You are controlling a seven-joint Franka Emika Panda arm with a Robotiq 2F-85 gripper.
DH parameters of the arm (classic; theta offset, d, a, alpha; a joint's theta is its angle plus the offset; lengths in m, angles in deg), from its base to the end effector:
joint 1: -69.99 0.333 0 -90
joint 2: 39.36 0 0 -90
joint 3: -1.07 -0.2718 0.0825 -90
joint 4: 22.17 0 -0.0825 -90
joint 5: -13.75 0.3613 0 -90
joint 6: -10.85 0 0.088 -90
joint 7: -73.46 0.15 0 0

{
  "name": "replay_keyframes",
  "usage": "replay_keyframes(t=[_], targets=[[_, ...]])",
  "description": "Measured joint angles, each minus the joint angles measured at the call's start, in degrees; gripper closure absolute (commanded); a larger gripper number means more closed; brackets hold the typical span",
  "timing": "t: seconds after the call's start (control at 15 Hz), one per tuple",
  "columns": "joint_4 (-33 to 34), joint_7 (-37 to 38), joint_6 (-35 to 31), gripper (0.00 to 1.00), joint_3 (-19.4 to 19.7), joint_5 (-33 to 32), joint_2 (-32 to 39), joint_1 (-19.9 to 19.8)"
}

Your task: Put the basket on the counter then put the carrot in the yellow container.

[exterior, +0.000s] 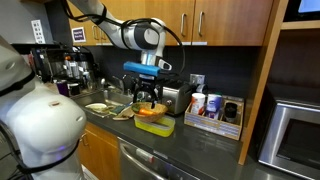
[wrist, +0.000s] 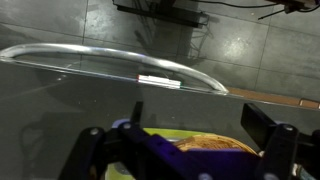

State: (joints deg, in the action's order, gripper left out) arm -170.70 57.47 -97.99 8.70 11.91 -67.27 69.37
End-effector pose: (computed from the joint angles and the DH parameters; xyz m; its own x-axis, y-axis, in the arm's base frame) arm 0.3508 -0.0490 0.3325 0.9662 0.1751 -0.1893 0.1605 -0.9829 -0.0902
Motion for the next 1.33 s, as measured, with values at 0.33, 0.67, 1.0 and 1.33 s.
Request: replay_keyframes(t=[0.33,0.67,1.0,1.33], targets=[[0.33,-0.34,-1.61,0.00,-0.44,0.15,0.47,0.05],[2.66,-3.80,-10.89,0.00,-0.54,2.34,5.45,0.76],[6.26,-12.42,-17.94,0.00,0.43,7.13,13.48,1.28],[9.88,-18.69,-19.43,0.00,1.09,8.25,20.01,1.07]])
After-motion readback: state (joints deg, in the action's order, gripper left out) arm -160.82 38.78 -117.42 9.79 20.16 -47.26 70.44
